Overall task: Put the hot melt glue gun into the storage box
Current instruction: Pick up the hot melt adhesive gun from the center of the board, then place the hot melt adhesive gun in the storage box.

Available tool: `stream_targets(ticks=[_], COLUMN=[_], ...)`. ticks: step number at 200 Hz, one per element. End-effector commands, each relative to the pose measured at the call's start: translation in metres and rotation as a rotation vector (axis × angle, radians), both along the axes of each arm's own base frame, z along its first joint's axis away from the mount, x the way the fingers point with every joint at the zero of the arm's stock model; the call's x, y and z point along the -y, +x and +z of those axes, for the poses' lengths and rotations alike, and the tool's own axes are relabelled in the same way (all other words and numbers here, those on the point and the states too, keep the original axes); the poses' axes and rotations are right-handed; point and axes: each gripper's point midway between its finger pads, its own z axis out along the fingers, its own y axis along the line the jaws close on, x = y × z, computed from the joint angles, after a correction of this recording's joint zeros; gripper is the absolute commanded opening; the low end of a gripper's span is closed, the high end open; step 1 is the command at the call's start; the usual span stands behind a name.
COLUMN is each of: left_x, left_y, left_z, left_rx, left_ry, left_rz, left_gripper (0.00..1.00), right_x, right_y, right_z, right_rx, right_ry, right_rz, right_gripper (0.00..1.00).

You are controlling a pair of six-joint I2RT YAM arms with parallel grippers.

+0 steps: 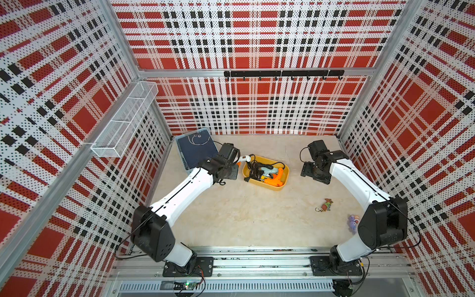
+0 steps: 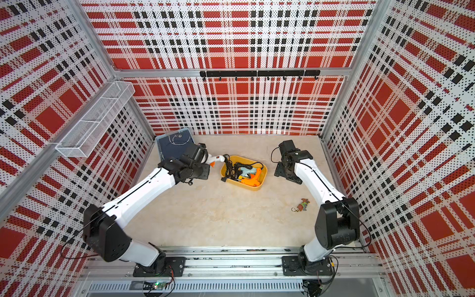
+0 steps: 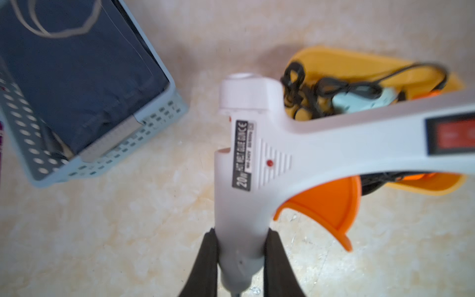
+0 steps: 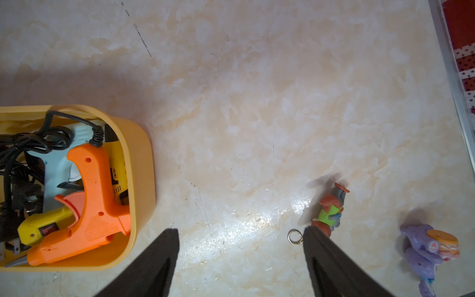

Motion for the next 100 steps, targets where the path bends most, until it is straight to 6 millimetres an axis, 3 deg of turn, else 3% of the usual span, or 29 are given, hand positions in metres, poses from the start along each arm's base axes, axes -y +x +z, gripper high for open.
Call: stream_targets(ticks=[1, 27, 59, 83, 100], left_x=[-0.005, -0.006, 0.004, 0.017, 0.032], left_y=[-0.002, 0.011, 0.044, 0.068, 0.074], left_z=[0.030, 0.049, 0.065, 0.065, 0.058], left_rx=[0.064, 0.124, 0.205, 0.240, 0.243], left_ry=[-0.018, 0.012, 0.117, 0.247, 0.377], left_rz=[0.034, 0.043, 0.063, 0.069, 0.048], left_gripper=[0.00, 0.00, 0.00, 0.00, 0.00], right_x=[-0.006, -0.007, -0.008, -0.007, -0.005], right_y=[0.011, 0.014, 0.015, 0.012, 0.009], right_z=[0.005, 0.004, 0.005, 0.008, 0.010], right_rx=[0.027, 0.027, 0.031, 0.038, 0.043], right_ry=[0.011, 0.014, 0.016, 0.011, 0.006], right_rz=[0.011, 0.019, 0.025, 0.027, 0.024], right_gripper=[0.83, 0.83, 0.83, 0.84, 0.84])
